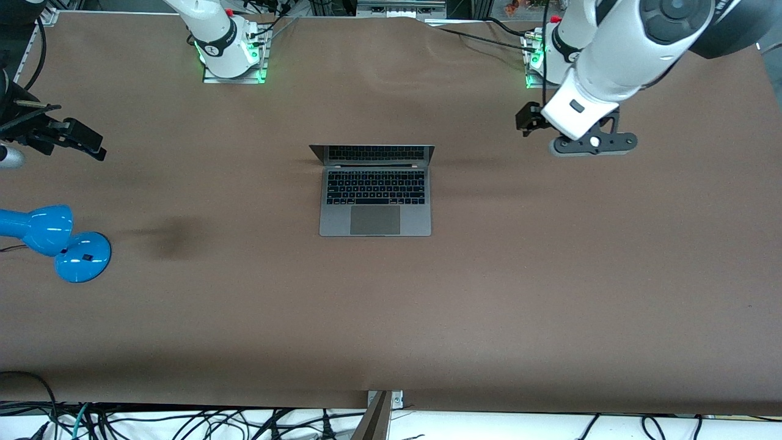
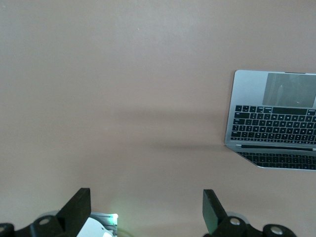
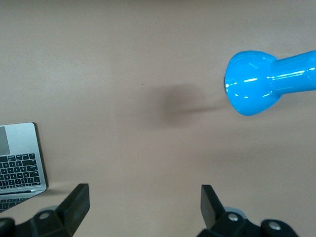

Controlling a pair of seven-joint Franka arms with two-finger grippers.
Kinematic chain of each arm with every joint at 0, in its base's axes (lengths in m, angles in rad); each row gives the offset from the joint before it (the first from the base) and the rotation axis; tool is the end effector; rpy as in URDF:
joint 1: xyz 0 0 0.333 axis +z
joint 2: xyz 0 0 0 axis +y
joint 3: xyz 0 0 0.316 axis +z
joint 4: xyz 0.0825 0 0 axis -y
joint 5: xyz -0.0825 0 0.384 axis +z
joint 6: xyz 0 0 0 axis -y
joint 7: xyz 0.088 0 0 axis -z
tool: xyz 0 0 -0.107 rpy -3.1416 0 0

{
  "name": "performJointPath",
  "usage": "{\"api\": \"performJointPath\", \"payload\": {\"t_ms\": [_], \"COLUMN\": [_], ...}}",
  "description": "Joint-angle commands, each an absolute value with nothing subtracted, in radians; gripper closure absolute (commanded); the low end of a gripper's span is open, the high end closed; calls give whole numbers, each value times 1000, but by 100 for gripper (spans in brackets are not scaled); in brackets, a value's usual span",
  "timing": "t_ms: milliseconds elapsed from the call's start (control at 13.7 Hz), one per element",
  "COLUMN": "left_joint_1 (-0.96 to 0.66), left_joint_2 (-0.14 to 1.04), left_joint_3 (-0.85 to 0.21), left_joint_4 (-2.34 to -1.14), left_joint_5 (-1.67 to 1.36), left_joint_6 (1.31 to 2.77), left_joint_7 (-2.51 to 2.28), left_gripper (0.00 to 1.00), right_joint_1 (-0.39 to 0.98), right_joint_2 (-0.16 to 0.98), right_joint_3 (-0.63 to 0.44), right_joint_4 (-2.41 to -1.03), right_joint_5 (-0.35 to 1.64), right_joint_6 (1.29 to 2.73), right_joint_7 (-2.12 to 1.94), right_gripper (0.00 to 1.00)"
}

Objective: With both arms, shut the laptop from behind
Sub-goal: 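Move the left gripper and right gripper toward the laptop's raised screen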

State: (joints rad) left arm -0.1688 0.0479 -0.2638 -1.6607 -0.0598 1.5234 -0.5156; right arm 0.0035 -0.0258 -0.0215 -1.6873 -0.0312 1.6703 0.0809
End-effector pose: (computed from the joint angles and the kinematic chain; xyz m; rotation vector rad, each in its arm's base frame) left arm 0.5029 -0.2363 0.5535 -3.1044 -0.1317 0.3059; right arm 0.5530 -0.0131 0.5922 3.1078 -0.1492 0.0152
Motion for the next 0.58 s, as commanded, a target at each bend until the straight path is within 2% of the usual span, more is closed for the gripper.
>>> {"api": "performJointPath", "payload": {"t_ms": [0,365,511], "left_joint_1": [-161,-166,-166], "left_joint_2": [40,40,40], "left_joint_3": [-307,-316,-324], "left_joint_4": [-1678,-1697,-1703], "left_joint_5": [-75,-75,-75], "left_joint_6": [1526,1548,1554], "left_joint_7": [-569,-595,-597], "left_gripper": [0,0,0], "right_joint_1": [-9,14,76], "right_joint_2": [-37,-15,21], "right_joint_3": [-9,6,9], "right_joint_4": [-1687,-1690,-1684], "right_joint_5": [-29,-31,-31], "right_joint_6": [1660,1655,1562], "right_joint_7": [94,63,87], "right_gripper": [0,0,0]}}
